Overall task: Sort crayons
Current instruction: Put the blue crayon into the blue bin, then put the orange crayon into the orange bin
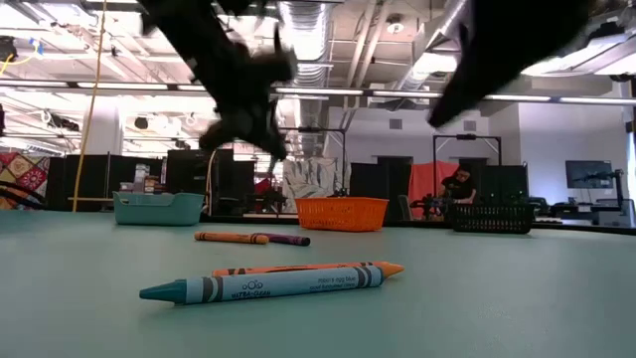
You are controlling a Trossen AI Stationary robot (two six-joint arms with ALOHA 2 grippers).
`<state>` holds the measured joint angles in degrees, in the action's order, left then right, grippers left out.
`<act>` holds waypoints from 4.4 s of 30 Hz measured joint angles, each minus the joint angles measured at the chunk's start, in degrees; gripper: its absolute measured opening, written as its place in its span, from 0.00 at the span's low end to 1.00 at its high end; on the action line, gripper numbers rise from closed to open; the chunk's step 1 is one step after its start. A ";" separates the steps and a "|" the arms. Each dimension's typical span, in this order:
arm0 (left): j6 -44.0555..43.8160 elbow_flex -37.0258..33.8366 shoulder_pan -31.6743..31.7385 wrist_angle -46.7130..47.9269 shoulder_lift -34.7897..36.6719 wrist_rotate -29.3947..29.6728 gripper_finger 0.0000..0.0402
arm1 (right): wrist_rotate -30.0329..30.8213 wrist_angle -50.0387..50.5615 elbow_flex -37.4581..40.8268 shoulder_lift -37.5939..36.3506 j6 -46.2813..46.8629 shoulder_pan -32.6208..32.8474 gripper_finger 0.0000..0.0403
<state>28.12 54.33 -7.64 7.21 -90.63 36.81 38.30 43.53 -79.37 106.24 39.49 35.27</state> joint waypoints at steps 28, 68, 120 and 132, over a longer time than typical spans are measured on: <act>-2.90 1.89 64.48 24.13 10.10 -25.48 0.02 | 0.64 -7.31 10.13 -0.02 27.54 7.37 0.37; -9.31 3.67 51.14 35.10 8.10 -21.14 0.27 | 0.62 -7.19 10.13 -0.02 24.47 6.72 0.37; -10.93 -14.79 -1.36 -1.88 9.01 -39.18 0.27 | 0.48 -8.00 10.13 -0.02 21.48 6.31 0.37; -12.34 -15.27 5.43 -6.63 2.42 -41.35 0.27 | 0.59 -8.44 10.11 -0.04 19.99 5.42 0.37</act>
<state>15.78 39.05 -2.21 0.58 -88.21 -4.54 38.89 35.09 -69.25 106.19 59.48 40.69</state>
